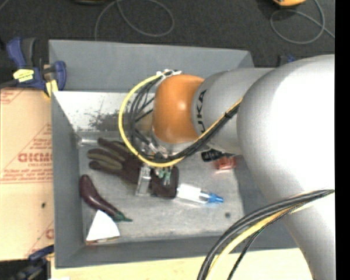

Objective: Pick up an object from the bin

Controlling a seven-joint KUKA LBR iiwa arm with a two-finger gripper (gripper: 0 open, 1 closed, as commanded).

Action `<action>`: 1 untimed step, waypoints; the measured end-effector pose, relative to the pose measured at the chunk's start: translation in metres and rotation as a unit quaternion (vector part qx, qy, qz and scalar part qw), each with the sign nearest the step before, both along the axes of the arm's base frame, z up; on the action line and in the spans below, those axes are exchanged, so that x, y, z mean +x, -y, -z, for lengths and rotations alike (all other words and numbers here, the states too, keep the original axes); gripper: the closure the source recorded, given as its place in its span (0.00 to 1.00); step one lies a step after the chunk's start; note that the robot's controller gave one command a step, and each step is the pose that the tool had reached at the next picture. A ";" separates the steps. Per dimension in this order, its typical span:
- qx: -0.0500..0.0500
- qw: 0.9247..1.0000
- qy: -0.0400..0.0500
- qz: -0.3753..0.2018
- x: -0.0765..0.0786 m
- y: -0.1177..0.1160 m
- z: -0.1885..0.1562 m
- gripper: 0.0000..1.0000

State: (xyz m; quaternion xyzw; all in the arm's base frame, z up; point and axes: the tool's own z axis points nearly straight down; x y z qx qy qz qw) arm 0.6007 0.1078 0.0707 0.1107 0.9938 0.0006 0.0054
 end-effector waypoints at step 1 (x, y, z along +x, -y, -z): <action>0.003 1.000 0.000 -0.008 0.000 -0.002 -0.002 1.00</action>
Offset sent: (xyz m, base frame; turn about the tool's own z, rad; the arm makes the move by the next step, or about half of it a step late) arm 0.0000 0.0000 0.0000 0.0000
